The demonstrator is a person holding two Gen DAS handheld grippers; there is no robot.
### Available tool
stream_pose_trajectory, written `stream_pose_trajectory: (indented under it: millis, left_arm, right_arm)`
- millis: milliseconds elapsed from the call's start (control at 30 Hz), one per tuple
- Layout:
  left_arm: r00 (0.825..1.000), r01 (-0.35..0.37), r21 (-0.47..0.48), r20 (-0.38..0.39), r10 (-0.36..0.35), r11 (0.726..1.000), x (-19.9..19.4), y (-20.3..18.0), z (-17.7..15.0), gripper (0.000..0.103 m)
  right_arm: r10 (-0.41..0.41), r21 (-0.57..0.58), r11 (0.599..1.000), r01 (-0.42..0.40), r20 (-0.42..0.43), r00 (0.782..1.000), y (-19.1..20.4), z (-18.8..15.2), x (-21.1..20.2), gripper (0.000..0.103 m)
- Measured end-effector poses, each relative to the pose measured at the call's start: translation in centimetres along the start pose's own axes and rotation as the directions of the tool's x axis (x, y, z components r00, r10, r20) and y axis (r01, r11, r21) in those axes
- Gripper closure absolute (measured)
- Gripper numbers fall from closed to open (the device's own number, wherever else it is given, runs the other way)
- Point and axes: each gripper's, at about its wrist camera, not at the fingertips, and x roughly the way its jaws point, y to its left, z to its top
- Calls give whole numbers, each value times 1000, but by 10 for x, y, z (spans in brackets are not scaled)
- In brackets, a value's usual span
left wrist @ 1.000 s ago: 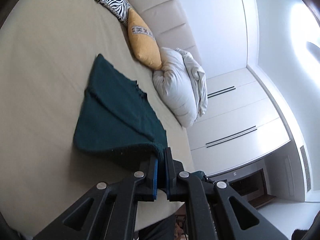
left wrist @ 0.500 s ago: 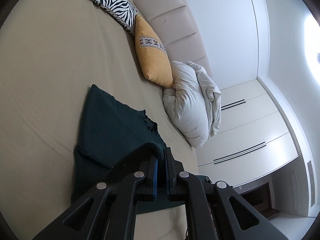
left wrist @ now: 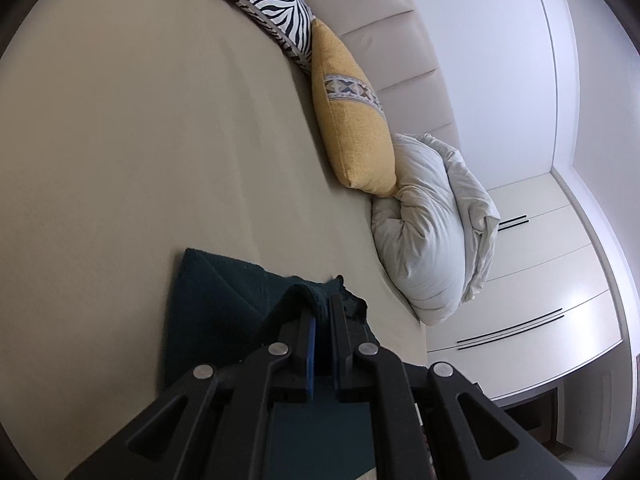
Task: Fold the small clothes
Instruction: 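Fold the hem toward the collar with the left gripper while the right gripper grasps the hem, then open both grippers and release the folded sweater onto the bed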
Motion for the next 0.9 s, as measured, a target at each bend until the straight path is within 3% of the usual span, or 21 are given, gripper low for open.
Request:
stream_pose_trajectory:
  millis: [100, 167, 233, 267, 300, 400, 600, 767, 833, 900]
  left_arm:
    - [998, -70, -29, -12, 70, 997, 22, 18, 7, 96]
    - [997, -75, -43, -21, 74, 996, 28, 25, 9, 86]
    - [998, -67, -40, -16, 66, 997, 25, 25, 8, 61]
    - [998, -64, -27, -5, 64, 998, 21, 22, 7, 58]
    - [998, -63, -18, 0, 63, 998, 18, 19, 6, 54]
    - [998, -58, -7, 19, 58, 998, 4, 11, 4, 46]
    - [994, -101, 126, 45, 96, 987, -30, -17, -23, 44]
    - [989, -150, 234, 53, 141, 961, -38, -34, -64, 42]
    - [984, -179, 290, 43, 174, 940, -31, -39, -81, 42]
    - [970, -239, 368, 54, 236, 899, -20, -42, -97, 42]
  right_arm:
    - [-61, 38, 997, 62, -34, 998, -17, 9, 33, 93]
    - [-93, 84, 992, 97, -48, 994, -33, 12, 50, 92]
    - [-114, 107, 987, 117, -36, 993, -42, 12, 55, 82]
    - [-100, 107, 989, 102, -25, 995, -43, 11, 54, 69]
    - [-88, 101, 991, 90, -20, 996, -43, 9, 54, 63]
    - [-116, 51, 992, 117, -16, 993, -34, 4, 48, 63]
    - [-136, -100, 986, 133, -16, 991, 7, -19, 24, 62]
    - [-80, -265, 962, 57, -76, 994, 53, -59, 24, 62]
    - [-70, -296, 955, 33, -116, 991, 60, -74, 32, 62]
    - [-78, -287, 957, 30, -157, 984, 55, -91, 40, 62]
